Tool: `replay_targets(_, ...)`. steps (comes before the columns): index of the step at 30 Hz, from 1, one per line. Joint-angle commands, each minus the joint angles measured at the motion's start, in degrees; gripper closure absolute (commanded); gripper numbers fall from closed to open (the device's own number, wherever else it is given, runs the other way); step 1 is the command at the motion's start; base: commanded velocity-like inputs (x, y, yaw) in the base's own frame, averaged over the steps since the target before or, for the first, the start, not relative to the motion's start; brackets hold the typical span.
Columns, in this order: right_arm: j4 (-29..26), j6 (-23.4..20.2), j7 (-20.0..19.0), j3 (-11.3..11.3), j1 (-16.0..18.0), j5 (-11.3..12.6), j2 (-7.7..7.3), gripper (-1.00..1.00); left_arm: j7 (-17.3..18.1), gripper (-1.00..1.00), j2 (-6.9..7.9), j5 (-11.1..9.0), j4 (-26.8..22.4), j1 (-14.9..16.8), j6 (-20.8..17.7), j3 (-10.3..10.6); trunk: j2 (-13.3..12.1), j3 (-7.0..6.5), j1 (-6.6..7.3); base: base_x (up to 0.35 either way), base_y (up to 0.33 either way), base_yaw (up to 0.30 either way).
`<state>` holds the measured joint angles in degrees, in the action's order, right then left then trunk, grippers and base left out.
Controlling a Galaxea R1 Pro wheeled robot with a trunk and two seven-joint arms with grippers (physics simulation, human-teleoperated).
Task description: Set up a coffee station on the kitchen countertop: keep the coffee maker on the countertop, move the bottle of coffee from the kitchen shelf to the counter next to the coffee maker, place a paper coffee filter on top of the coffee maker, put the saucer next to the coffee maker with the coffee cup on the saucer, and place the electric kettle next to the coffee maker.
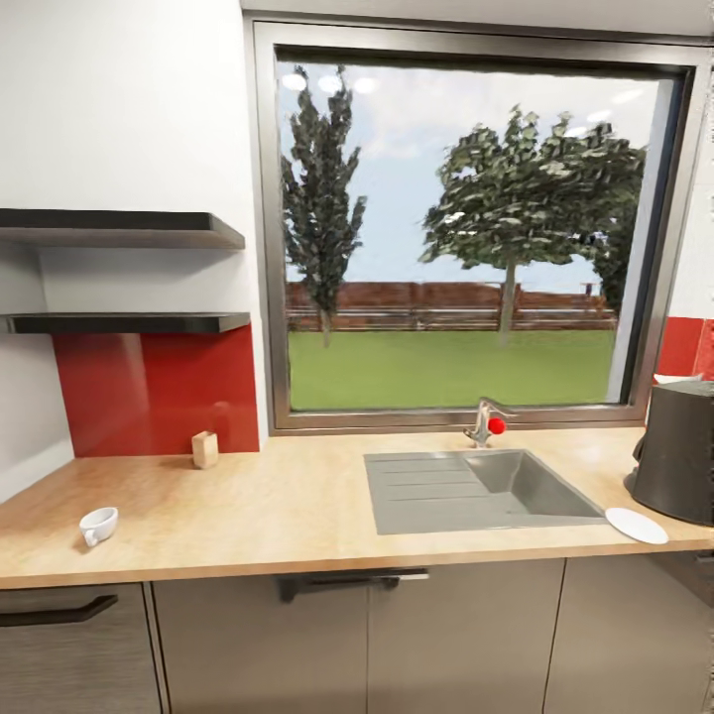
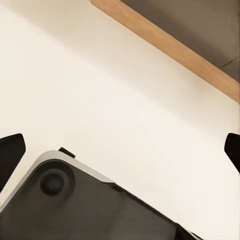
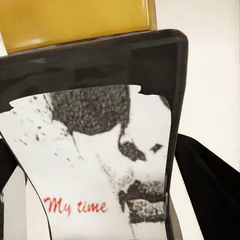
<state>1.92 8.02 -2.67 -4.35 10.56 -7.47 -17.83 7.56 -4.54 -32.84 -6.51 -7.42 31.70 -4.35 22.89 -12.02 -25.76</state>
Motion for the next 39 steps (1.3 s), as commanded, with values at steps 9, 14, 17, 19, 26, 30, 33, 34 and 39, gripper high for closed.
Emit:
replay_targets(9, 0.19, 0.31, -0.14, -0.46, 0.08, -0.58, 0.12, 1.00, 0.60, -1.00, -0.01, -0.75, -0.08, -0.05, -0.06, -0.62, 0.03, 0.01, -0.02, 0.000, -0.302, 0.057)
replay_targets(14, 0.21, 0.38, -0.14, -0.47, 0.06, -0.61, 0.09, 1.00, 0.61, -1.00, -0.02, -0.76, -0.08, -0.05, -0.06, -0.58, 0.03, 0.01, -0.02, 0.000, -0.302, 0.211)
replay_targets(17, 0.20, 0.70, -0.19, -0.48, -0.06, -0.61, 0.13, 1.00, 0.60, -1.00, -0.01, -0.81, -0.08, -0.05, -0.06, -0.59, 0.03, 0.01, -0.02, 0.000, -0.302, 0.057)
replay_targets(19, 0.19, 0.79, -0.18, -0.48, -0.08, -0.61, 0.16, 1.00, 0.59, -1.00, -0.02, -0.77, -0.08, -0.05, -0.06, -0.58, 0.03, 0.01, -0.02, 0.000, -0.302, 0.016)
replay_targets(26, 0.19, 0.87, -0.15, -0.46, -0.10, -0.61, 0.73, 1.00, 0.61, -1.00, -0.03, -0.63, -0.08, -0.05, -0.06, -0.49, 0.03, 0.01, -0.02, 0.000, -0.302, 0.003)
replay_targets(30, 0.19, 0.83, -0.16, -0.47, -0.10, -0.60, 0.91, 1.00, 0.61, -1.00, -0.03, -0.56, -0.08, -0.05, -0.06, -0.48, 0.03, 0.01, -0.02, 0.000, -0.302, 0.000)
replay_targets(33, 0.19, 0.77, -0.19, -0.48, -0.10, -0.60, 1.05, 1.00, 0.61, -1.00, -0.03, -0.48, -0.08, -0.05, -0.06, -0.45, 0.03, 0.01, -0.02, 0.000, -0.302, 0.000)
replay_targets(34, 0.19, 0.72, -0.20, -0.46, -0.10, -0.61, 1.08, 1.00, 0.61, -1.00, -0.03, -0.43, -0.08, -0.05, -0.03, -0.40, 0.03, 0.01, -0.02, 0.000, -0.302, 0.000)
replay_targets(39, 0.19, 0.49, -0.22, -0.45, -0.10, -0.61, 1.46, 1.00, 0.61, -1.00, -0.03, -0.23, -0.08, -0.05, -0.04, -0.25, 0.03, 0.01, -0.02, 0.000, -0.303, 0.000)
